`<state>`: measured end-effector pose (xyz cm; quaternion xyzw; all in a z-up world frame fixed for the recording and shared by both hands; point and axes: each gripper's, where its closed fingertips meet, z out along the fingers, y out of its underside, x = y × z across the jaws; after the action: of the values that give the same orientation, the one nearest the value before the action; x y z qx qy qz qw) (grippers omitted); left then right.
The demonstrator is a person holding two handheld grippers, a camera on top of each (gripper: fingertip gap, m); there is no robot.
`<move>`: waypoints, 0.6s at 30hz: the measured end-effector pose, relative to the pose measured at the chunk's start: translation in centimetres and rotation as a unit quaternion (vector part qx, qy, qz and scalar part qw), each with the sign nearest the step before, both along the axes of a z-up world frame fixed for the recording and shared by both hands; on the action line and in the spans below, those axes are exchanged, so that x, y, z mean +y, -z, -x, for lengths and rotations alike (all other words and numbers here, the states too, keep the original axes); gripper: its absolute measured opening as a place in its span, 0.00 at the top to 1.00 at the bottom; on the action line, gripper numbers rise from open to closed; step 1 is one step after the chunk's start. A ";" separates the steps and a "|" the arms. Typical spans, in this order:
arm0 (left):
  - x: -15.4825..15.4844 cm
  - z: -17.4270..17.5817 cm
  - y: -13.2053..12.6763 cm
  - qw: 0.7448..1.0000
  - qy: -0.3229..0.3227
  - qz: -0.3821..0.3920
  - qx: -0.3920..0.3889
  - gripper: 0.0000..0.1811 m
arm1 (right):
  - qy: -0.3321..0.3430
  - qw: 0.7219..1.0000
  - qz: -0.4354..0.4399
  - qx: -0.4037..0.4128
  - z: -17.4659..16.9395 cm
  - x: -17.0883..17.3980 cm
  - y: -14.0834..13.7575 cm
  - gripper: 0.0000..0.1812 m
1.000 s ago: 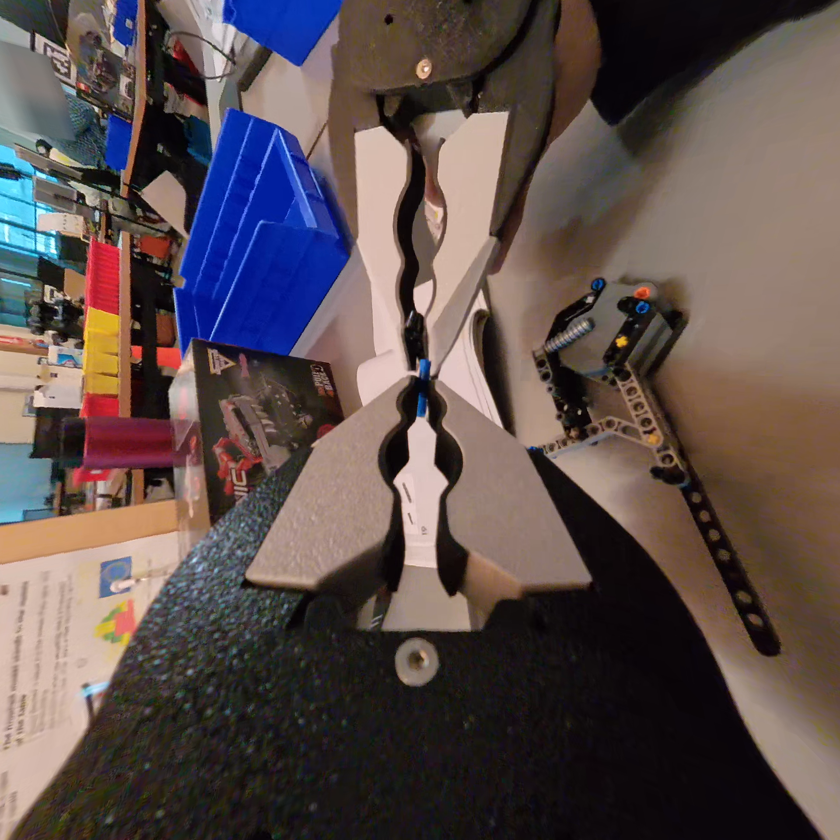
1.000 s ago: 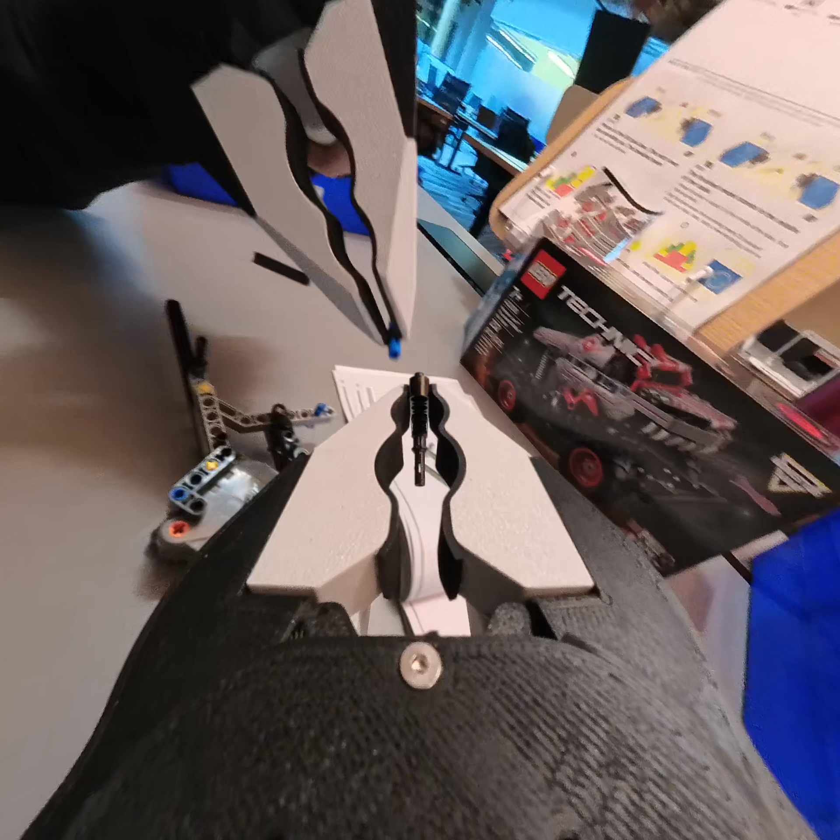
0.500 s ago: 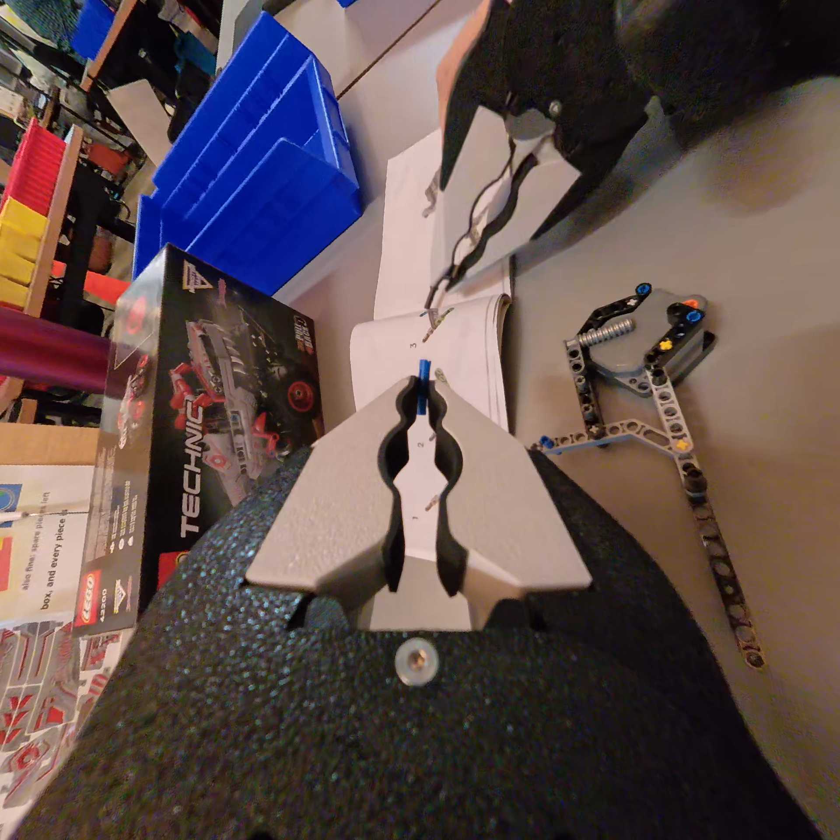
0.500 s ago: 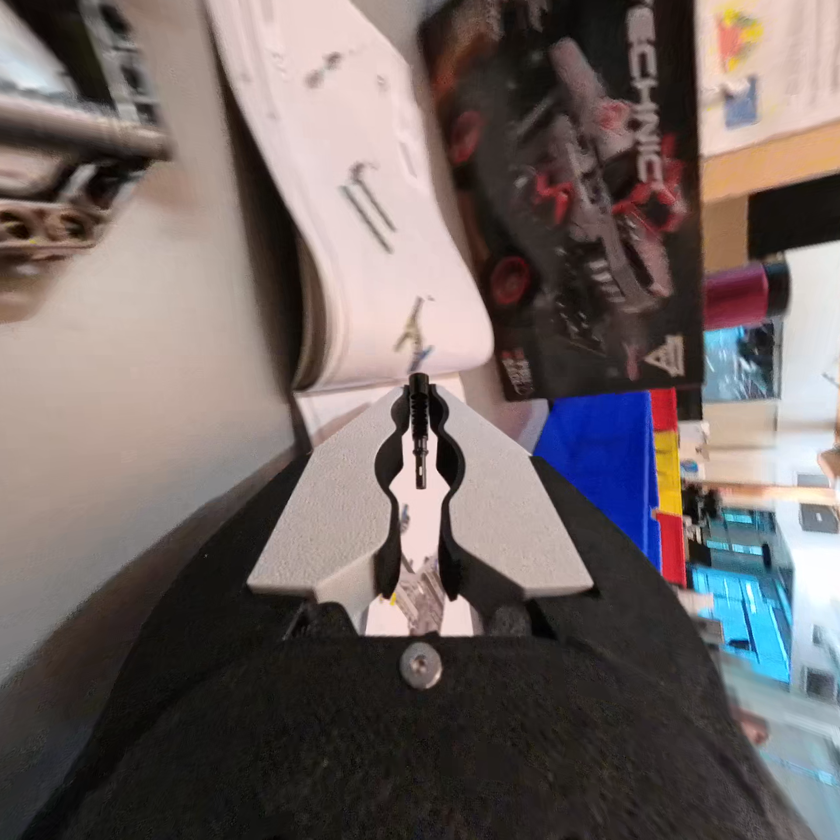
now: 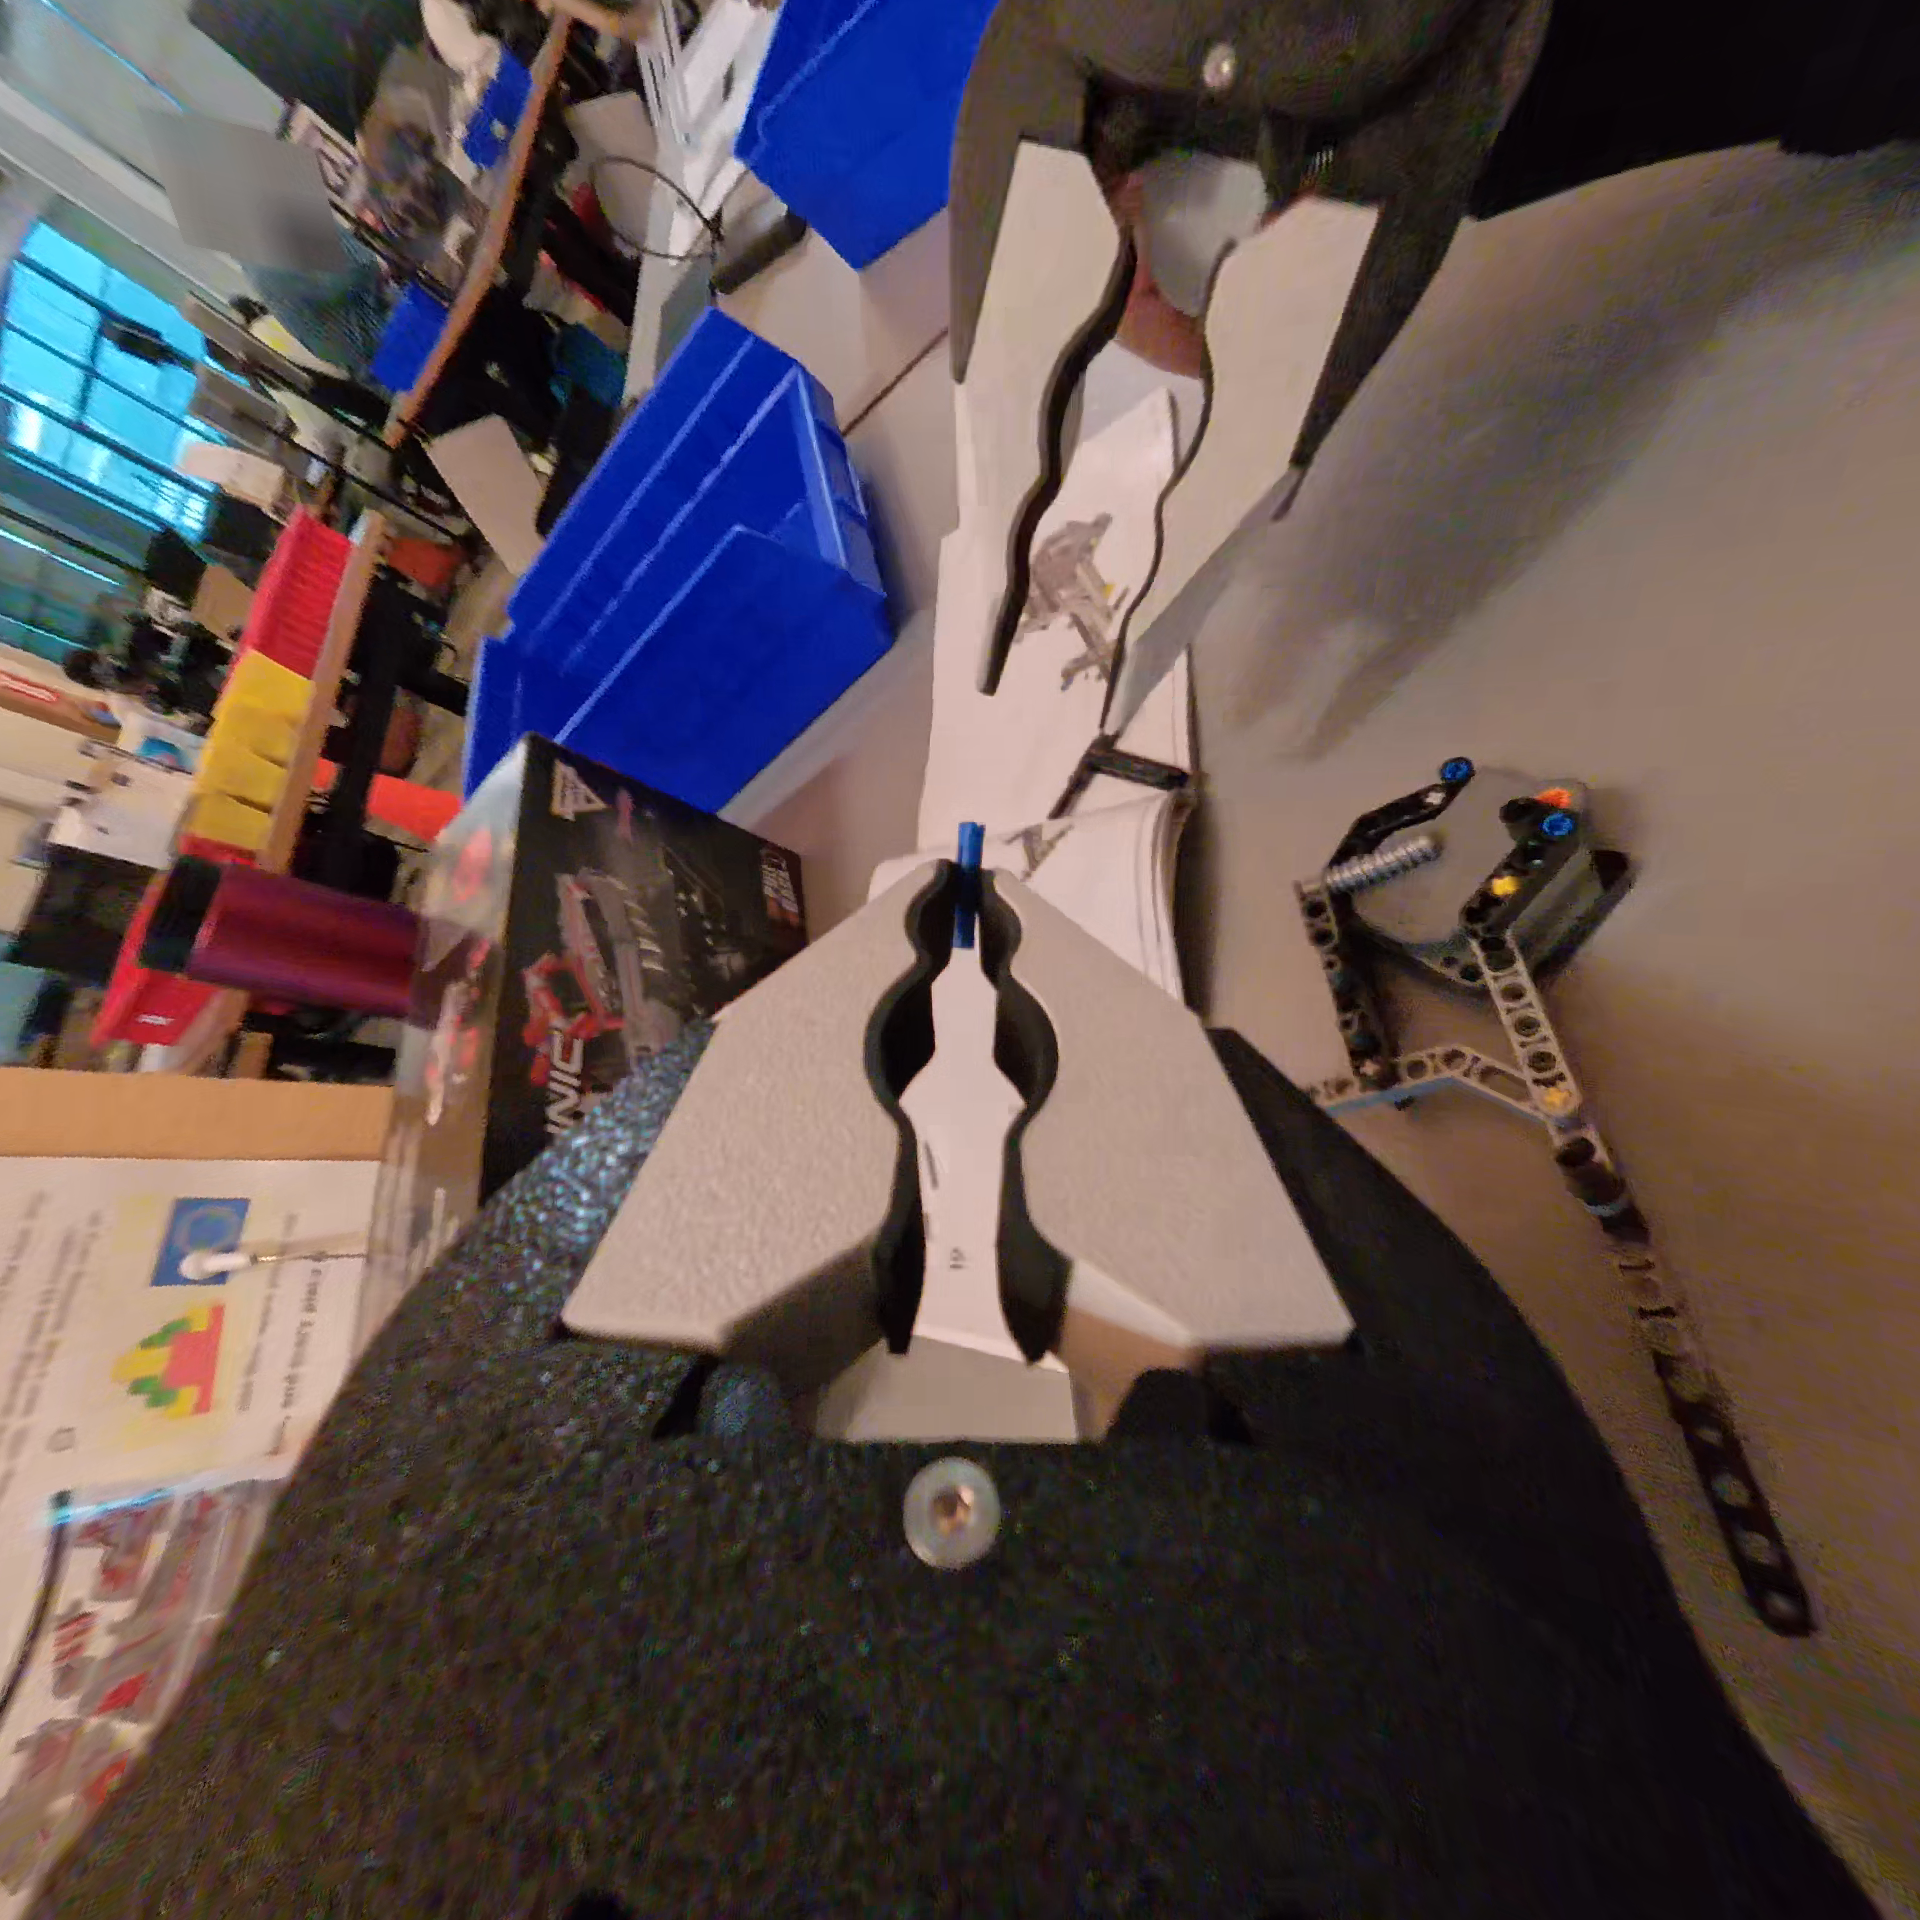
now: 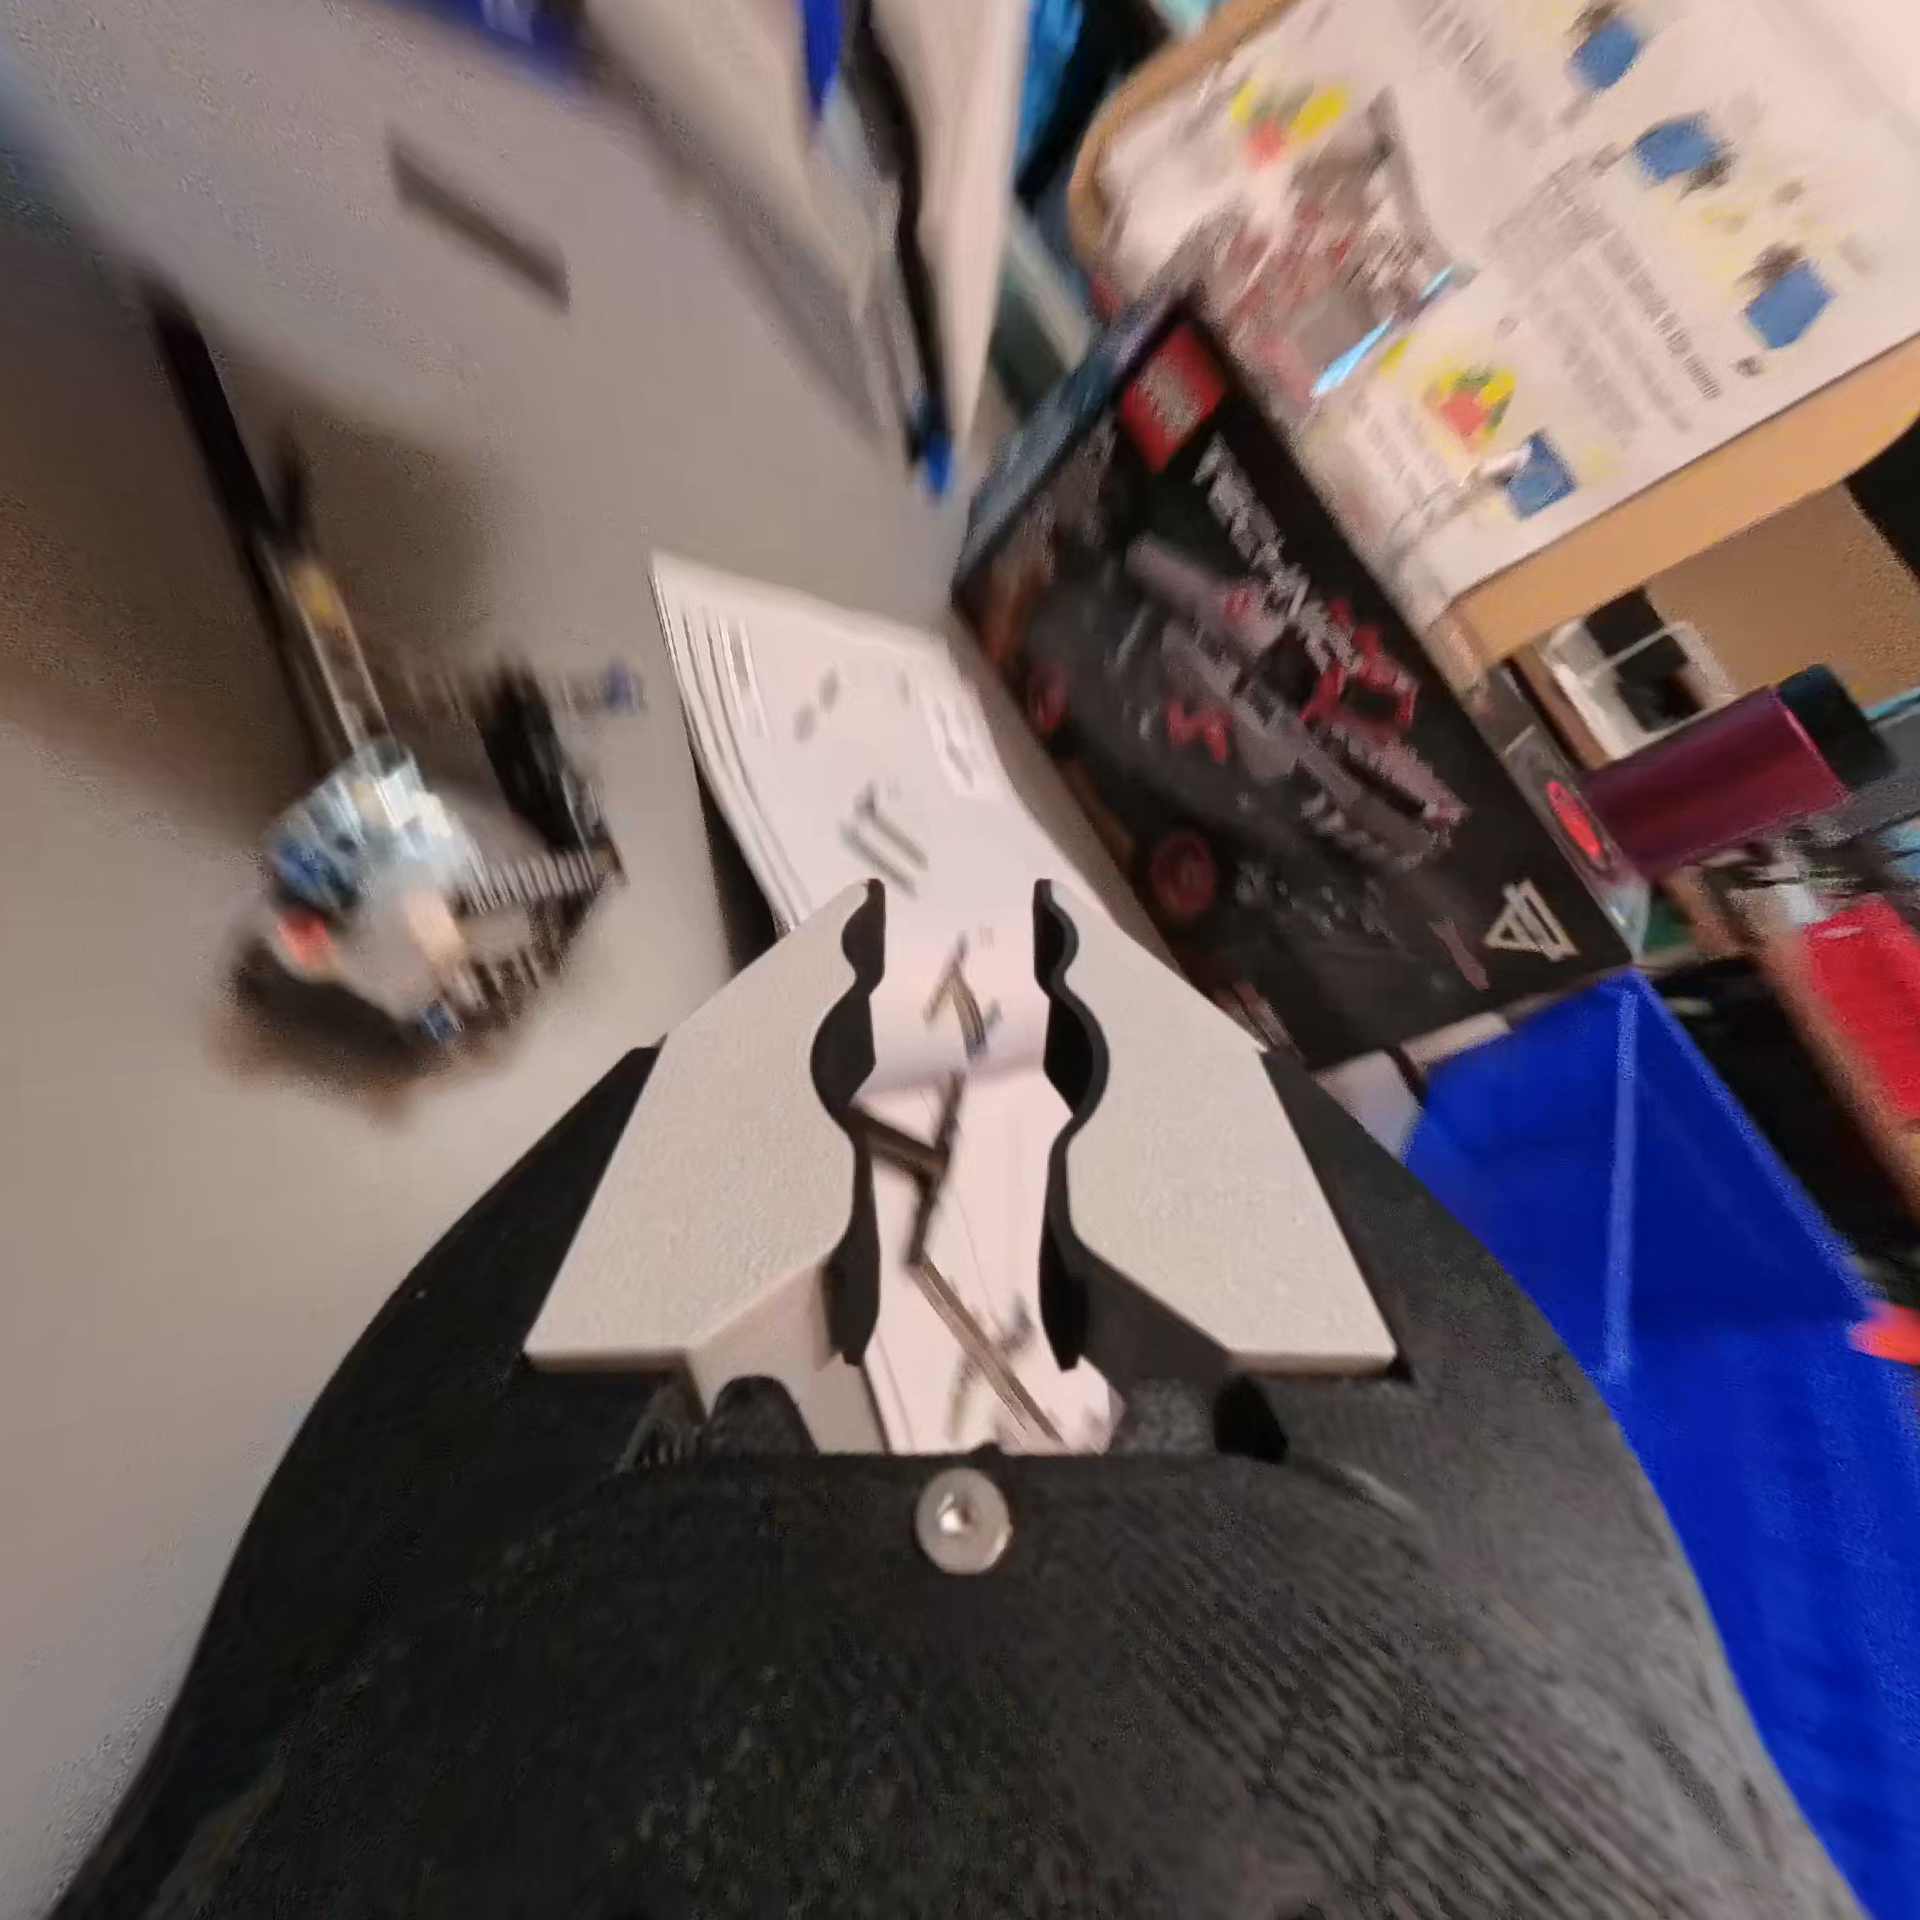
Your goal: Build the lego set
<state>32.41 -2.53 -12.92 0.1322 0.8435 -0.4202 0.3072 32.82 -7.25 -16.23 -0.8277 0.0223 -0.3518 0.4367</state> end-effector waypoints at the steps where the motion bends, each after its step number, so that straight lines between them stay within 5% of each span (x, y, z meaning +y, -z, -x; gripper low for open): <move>1: -0.1 -0.1 -0.4 0.999 -0.005 -0.003 -0.035 0.99 | -0.011 0.997 -0.070 0.032 0.6 0.8 -1.8 0.84; 6: -1.3 1.0 -2.5 0.973 0.002 -0.028 -0.230 0.99 | -0.061 0.912 -0.357 0.191 1.3 1.9 -7.5 0.85; 9: -1.7 1.5 -3.3 0.962 0.005 -0.026 -0.273 0.99 | -0.119 0.877 -0.379 0.271 2.5 2.6 -7.1 0.87; 12: -2.0 1.9 -3.2 0.960 0.020 -0.024 -0.279 0.99 | -0.163 0.849 -0.401 0.304 3.5 3.1 -7.4 1.00; 18: -1.7 1.5 -2.9 0.961 0.018 -0.029 -0.275 1.00 | -0.156 0.852 -0.392 0.308 3.3 3.3 -6.8 0.97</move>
<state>30.91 -4.27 -9.98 0.2669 0.7354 -0.3486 0.5161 29.56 -3.92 -9.48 -0.6461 0.1626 0.0320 0.7451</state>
